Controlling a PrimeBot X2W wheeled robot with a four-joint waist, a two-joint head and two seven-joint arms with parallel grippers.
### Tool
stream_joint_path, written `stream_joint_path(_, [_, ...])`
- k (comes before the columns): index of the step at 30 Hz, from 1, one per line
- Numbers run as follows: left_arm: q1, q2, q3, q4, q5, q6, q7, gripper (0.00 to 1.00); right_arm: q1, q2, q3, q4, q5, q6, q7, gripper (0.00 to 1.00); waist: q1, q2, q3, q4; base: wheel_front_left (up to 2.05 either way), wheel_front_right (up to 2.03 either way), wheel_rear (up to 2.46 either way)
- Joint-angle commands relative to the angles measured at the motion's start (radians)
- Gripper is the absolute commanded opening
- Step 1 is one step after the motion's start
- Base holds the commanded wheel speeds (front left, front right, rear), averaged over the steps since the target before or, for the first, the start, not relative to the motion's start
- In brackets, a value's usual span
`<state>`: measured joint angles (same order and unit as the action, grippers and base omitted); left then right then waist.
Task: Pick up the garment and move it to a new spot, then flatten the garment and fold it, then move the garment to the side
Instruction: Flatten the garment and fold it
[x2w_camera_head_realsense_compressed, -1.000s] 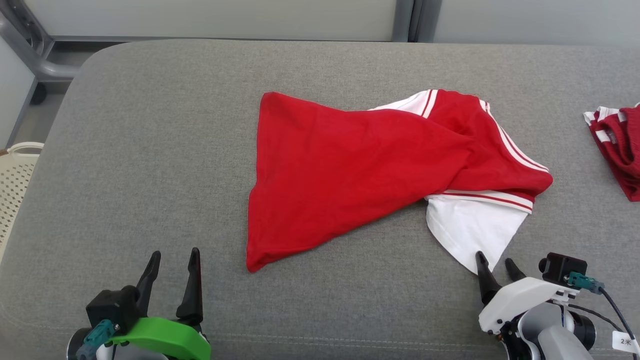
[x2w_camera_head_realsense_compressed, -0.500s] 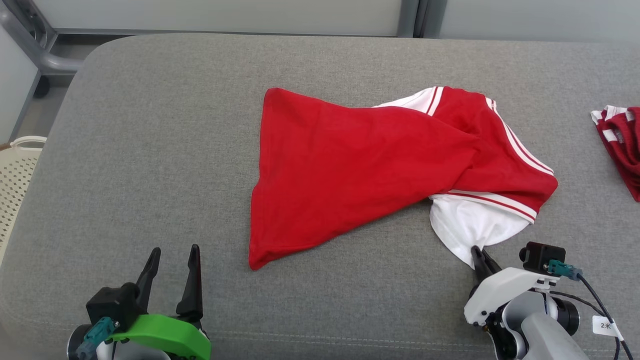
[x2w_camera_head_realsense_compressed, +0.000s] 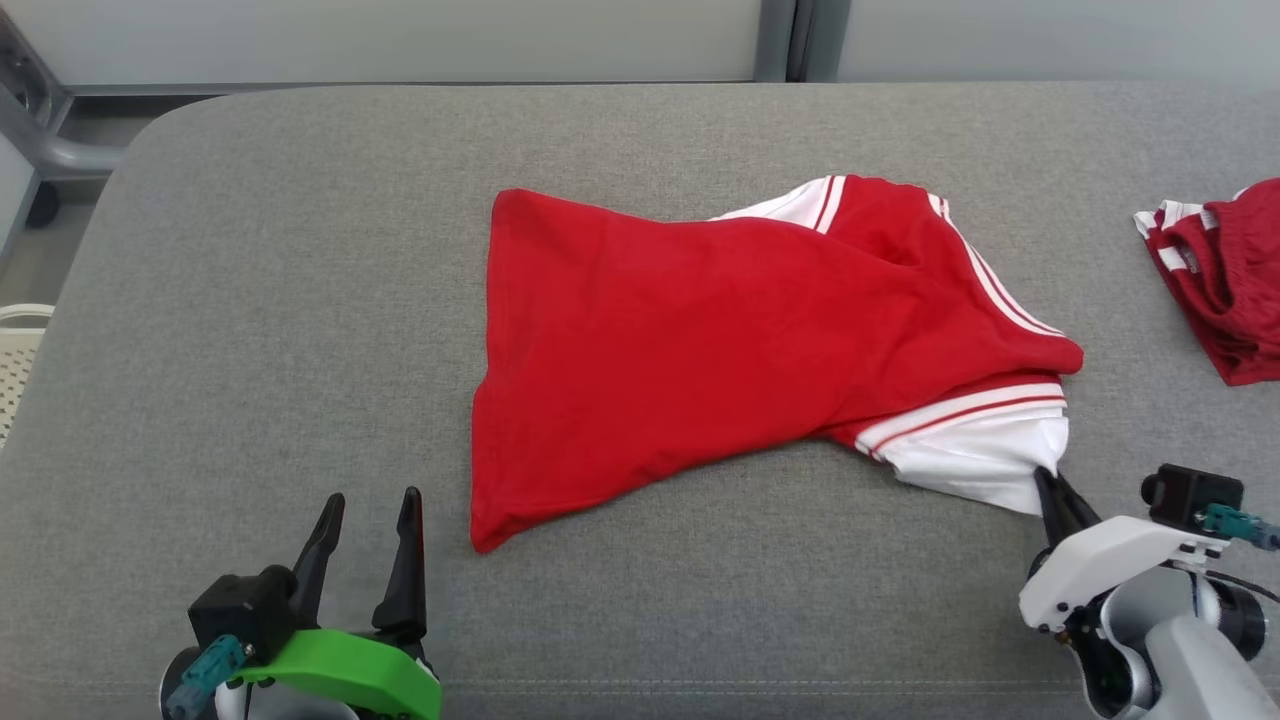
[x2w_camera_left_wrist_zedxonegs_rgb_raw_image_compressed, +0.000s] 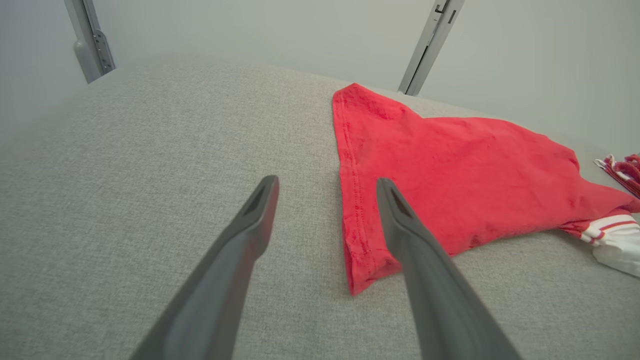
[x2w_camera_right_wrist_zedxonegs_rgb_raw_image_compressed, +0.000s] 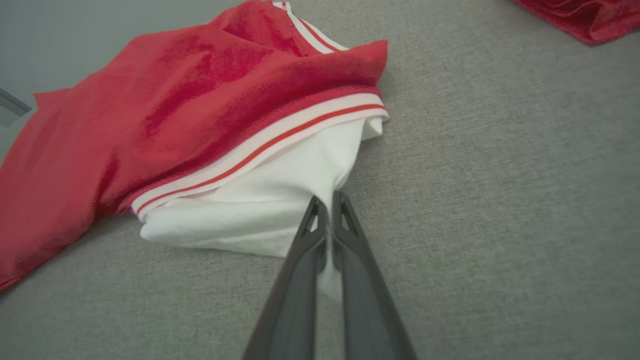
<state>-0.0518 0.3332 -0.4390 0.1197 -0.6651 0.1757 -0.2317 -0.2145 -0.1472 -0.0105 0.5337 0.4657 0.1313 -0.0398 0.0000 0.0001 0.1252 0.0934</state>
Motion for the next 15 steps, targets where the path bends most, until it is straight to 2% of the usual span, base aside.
stream_joint_path(1, [0.0, -0.001, 0.0, -0.002, -0.002, -0.003, -0.007, 1.0, 0.026, -0.016, -0.013, -0.039, -0.003, -0.001, 0.022, 0.0, 0.0, -0.0001, 0.0, -0.016, 0.0, 0.0, 0.0])
stream_joint_path(8, [-0.004, -0.001, -0.005, 0.0, -0.007, -0.008, -0.002, 1.0, 0.107, -0.044, -0.101, -0.212, -0.027, -0.001, 0.129, 0.0, 0.0, -0.0001, 0.005, -0.046, 0.0, 0.0, 0.0])
stream_joint_path(15, [-0.007, -0.006, -0.021, 0.004, -0.009, -0.015, 0.009, 1.0, 0.146, -0.045, -0.171, -0.251, -0.078, -0.001, 0.185, 0.0, 0.0, -0.0001, 0.005, -0.053, 0.0, 0.0, 0.0])
